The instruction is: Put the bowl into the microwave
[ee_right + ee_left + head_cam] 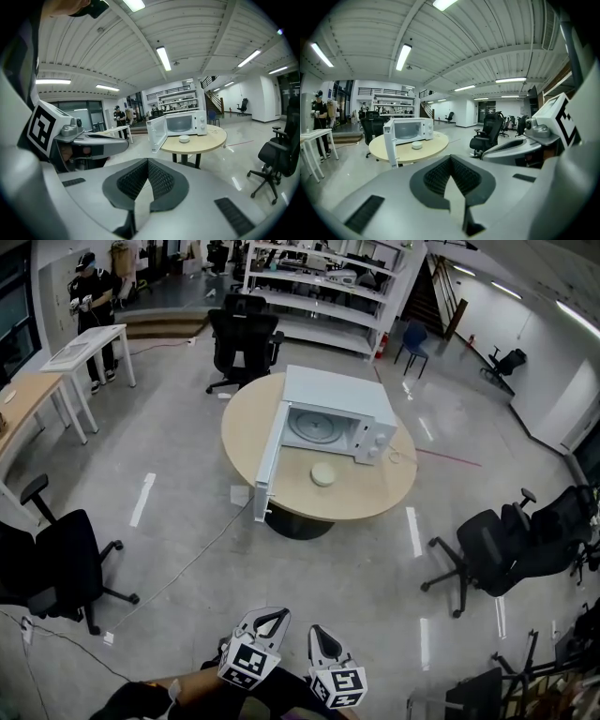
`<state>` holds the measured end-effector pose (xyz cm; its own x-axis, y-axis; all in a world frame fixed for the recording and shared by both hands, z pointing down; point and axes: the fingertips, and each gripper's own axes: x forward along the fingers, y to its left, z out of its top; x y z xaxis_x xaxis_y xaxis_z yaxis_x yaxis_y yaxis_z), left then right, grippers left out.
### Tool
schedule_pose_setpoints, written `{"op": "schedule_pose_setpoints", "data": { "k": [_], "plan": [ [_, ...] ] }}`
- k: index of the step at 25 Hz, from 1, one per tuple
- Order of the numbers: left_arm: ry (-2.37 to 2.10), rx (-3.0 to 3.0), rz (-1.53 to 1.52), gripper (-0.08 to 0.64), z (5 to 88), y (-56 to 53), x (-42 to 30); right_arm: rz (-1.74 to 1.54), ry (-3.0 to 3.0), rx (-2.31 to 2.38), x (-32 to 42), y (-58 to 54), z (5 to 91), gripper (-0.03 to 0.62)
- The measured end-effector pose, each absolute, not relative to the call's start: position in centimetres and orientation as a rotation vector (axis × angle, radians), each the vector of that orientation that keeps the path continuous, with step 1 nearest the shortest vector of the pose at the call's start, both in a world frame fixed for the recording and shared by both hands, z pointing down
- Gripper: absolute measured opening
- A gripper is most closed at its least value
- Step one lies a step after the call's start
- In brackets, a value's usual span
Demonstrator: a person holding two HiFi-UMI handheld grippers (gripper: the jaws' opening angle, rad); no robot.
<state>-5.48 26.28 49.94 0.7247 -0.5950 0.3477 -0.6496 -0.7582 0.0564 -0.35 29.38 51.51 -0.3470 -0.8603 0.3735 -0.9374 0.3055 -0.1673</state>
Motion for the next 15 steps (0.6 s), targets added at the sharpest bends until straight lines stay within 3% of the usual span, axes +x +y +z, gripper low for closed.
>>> {"op": "schedule_pose_setpoints", "data": {
  "k": [15],
  "plan": [
    [-1.036,2.756,0.345,0.048,48.7,15.1,-7.7,0.366,-2.329,1.608,-2.1,18.5,50.5,0.015]
  ]
}}
